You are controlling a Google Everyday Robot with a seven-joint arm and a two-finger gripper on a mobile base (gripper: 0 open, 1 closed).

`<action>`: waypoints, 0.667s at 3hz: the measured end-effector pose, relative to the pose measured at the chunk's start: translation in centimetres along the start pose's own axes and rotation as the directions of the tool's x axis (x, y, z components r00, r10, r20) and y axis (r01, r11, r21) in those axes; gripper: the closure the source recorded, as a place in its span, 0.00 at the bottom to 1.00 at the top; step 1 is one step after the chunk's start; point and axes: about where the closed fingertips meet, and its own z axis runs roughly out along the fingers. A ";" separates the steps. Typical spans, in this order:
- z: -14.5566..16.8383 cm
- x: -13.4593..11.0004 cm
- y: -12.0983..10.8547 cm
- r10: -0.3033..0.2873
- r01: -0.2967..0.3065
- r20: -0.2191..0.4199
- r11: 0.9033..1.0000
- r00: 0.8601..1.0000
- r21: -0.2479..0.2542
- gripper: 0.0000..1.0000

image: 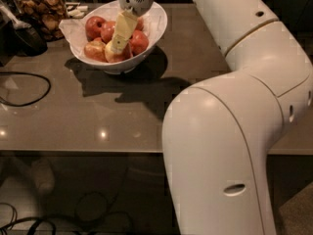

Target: Pick apple from white bowl

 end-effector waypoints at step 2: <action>0.9 0.2 0.0 0.009 -0.009 0.001 1.000 1.000 -0.026 0.35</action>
Offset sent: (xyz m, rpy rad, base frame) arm -0.0217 -0.0181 -0.0136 -0.0660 0.1205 0.0436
